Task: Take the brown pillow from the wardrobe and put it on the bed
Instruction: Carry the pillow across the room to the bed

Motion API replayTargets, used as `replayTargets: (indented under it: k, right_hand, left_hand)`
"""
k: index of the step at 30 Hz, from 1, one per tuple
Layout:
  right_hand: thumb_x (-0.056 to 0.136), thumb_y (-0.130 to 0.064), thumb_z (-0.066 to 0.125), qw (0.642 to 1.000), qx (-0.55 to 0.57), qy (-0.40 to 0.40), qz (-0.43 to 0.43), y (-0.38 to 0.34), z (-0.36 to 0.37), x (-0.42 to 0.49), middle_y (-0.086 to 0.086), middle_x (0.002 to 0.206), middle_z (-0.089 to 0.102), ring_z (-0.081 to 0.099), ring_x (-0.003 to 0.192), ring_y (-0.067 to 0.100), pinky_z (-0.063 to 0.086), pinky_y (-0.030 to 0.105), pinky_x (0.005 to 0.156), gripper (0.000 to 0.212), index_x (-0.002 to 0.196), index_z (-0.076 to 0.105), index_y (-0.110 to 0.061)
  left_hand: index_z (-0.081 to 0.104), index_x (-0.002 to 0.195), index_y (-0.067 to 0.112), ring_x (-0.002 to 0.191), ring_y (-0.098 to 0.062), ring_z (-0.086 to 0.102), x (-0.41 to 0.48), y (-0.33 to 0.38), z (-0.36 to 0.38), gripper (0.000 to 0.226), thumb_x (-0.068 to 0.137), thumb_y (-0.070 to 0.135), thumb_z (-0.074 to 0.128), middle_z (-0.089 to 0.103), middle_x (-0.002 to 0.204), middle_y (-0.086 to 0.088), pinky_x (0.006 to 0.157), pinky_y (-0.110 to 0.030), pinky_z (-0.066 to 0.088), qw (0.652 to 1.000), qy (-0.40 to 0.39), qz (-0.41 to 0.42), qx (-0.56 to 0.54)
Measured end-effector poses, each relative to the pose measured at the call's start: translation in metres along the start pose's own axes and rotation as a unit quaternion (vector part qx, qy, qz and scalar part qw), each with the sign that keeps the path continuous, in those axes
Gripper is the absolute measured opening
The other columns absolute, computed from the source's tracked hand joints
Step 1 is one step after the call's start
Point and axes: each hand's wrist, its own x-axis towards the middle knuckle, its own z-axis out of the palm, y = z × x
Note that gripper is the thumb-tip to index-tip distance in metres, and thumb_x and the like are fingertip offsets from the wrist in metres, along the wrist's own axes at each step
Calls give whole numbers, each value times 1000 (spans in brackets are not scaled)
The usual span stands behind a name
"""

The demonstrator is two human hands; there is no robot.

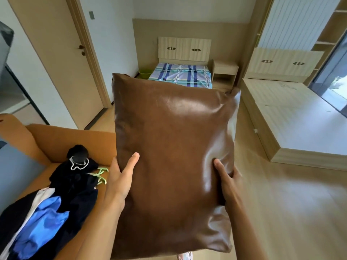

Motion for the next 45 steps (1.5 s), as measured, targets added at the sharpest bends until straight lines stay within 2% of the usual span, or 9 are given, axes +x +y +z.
replayTargets:
  k: [3, 7, 12, 18, 22, 28, 32, 37, 45]
  right_hand:
    - [61, -72, 81, 1000, 10, -16, 11, -16, 31, 82, -20, 95, 81, 76, 86, -1, 54, 21, 74, 62, 105, 77, -28]
    - [57, -70, 82, 999, 2, -36, 19, -47, 72, 173, -17, 91, 81, 77, 82, 3, 57, 23, 71, 62, 100, 76, -26]
    - [58, -67, 84, 998, 5, -51, 20, -63, 122, 267, -12, 94, 82, 78, 87, 6, 59, 31, 80, 60, 102, 76, -26]
    - [57, -68, 84, 999, -17, -31, 36, -62, 196, 394, -8, 95, 83, 78, 84, 7, 59, 30, 76, 69, 108, 76, -22]
    - [65, -62, 86, 999, -26, -17, 29, -78, 249, 476, -1, 100, 82, 79, 88, 15, 59, 32, 76, 68, 115, 75, -18]
    - [74, -56, 86, 1000, -12, -12, 16, -108, 333, 584, -5, 103, 80, 77, 84, 6, 56, 24, 71, 56, 117, 73, -23]
    - [59, -70, 82, 1000, -7, -17, 20, -112, 383, 652, -11, 100, 79, 76, 84, 3, 56, 21, 68, 70, 113, 72, -27]
    - [59, -69, 81, 998, 3, -62, 29, -111, 468, 752, -23, 85, 79, 74, 79, -7, 56, 11, 61, 68, 111, 70, -27]
    - [66, -68, 80, 978, -18, -205, 23, -143, 626, 885, -28, 91, 78, 74, 80, -6, 55, 21, 69, 55, 107, 72, -31]
  left_hand:
    - [61, 133, 35, 123, -20, 66, 64, 16, 36, 56, 84, 59, 75, 71, 128, 10, 106, -47, 53, 1000, 11, -17, 5]
    - [62, 134, 34, 119, -22, 67, 139, 38, 75, 81, 64, 74, 73, 71, 129, 6, 104, -49, 54, 999, 43, -18, 4]
    - [59, 133, 36, 113, -15, 66, 233, 45, 112, 62, 81, 65, 72, 69, 123, 12, 88, -36, 54, 998, 64, -26, -11]
    - [63, 114, 40, 113, -21, 68, 381, 42, 167, 39, 83, 61, 74, 72, 119, 9, 100, -48, 56, 997, 52, -46, -14]
    - [63, 135, 29, 117, -25, 68, 480, 58, 196, 73, 72, 66, 72, 72, 128, 2, 105, -53, 54, 998, 33, -51, -16]
    - [59, 133, 33, 121, -25, 65, 619, 92, 228, 59, 84, 62, 72, 68, 131, 5, 106, -49, 53, 998, 32, -51, 6]
    - [59, 139, 31, 119, -23, 65, 694, 105, 243, 81, 70, 70, 71, 67, 134, 4, 106, -49, 54, 997, 52, -48, 7]
    - [63, 110, 44, 104, -9, 67, 797, 103, 259, 32, 83, 59, 76, 71, 113, 16, 88, -34, 57, 995, 86, -49, -10]
    - [60, 127, 38, 100, -4, 65, 931, 125, 251, 49, 85, 61, 73, 68, 111, 19, 77, -25, 51, 974, 220, -58, -19]
